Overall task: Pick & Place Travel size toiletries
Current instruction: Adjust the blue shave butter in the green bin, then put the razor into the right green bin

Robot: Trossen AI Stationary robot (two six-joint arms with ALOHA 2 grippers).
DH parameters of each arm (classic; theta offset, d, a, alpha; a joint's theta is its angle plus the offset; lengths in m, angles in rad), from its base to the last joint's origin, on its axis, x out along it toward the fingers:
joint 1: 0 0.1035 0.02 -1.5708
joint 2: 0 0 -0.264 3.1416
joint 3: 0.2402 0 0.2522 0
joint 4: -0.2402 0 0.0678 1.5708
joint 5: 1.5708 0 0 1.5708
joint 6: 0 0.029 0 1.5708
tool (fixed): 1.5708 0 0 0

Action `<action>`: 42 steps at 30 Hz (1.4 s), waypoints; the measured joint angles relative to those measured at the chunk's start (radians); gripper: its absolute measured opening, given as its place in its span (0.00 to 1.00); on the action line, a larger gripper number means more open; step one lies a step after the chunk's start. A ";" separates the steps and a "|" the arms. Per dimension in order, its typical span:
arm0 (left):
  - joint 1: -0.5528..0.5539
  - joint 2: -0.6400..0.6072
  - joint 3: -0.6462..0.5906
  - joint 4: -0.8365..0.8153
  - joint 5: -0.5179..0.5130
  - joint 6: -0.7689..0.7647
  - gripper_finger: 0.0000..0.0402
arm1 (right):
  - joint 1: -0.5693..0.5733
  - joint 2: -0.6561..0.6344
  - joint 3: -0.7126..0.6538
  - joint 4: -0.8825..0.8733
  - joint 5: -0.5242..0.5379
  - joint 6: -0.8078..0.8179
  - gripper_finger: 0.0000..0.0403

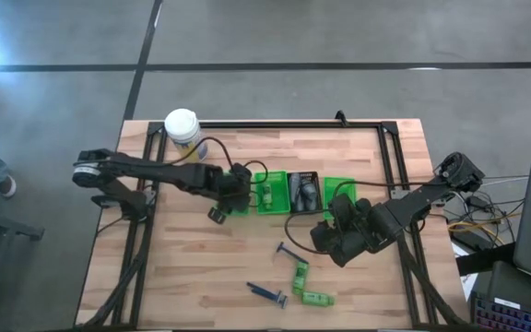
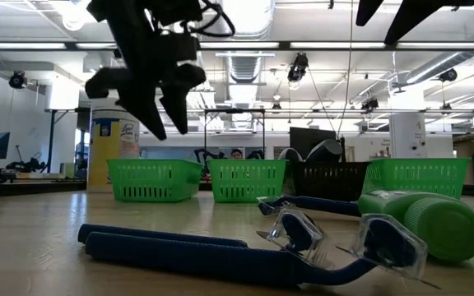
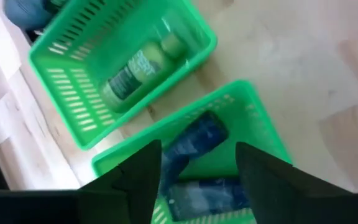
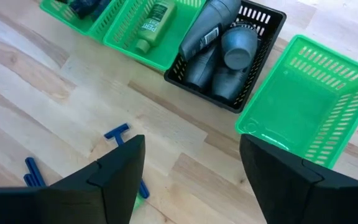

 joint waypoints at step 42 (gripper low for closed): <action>-0.651 -0.413 -0.169 -0.048 -0.027 -0.966 0.55 | -0.150 0.462 -0.021 0.573 -0.379 -0.630 0.58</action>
